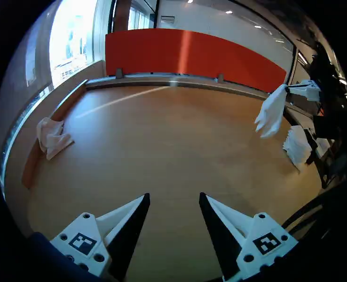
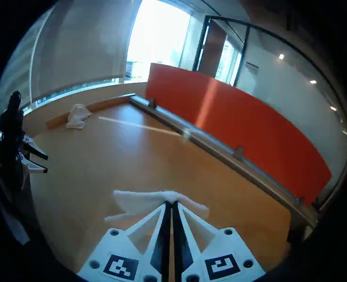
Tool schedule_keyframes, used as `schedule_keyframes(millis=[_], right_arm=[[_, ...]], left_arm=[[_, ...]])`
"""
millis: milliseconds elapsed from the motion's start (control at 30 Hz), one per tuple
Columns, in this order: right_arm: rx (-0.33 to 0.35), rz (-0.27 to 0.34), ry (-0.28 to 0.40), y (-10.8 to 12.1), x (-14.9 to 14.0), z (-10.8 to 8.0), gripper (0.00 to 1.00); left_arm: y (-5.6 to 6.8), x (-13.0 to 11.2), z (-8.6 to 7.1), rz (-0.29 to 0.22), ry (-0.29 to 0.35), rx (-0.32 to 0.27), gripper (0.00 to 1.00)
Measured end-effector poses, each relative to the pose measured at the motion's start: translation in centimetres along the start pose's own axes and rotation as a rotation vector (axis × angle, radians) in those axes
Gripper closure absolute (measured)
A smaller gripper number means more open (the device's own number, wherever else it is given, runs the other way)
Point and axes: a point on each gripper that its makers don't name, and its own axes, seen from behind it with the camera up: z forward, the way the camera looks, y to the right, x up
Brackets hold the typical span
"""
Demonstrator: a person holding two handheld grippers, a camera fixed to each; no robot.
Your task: Fold towel
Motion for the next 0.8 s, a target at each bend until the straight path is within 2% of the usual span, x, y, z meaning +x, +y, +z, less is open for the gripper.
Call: schedule_keyframes(millis=[400, 600, 800], right_arm=[[-0.153, 0.06, -0.034, 11.2, -4.0, -5.2, 0.98], [-0.208, 0.082, -0.052, 15.5, -5.7, -7.3, 0.98], [-0.251, 0.091, -0.086, 18.8, -8.0, -9.2, 0.98]], left_arm=[[1.6, 1.2, 0.9, 0.014, -0.006, -0.018, 0.23], [2.6, 1.7, 1.2, 0.033, -0.009, -0.025, 0.23], [3.7, 2.0, 1.6, 0.047, -0.011, -0.034, 0.23]])
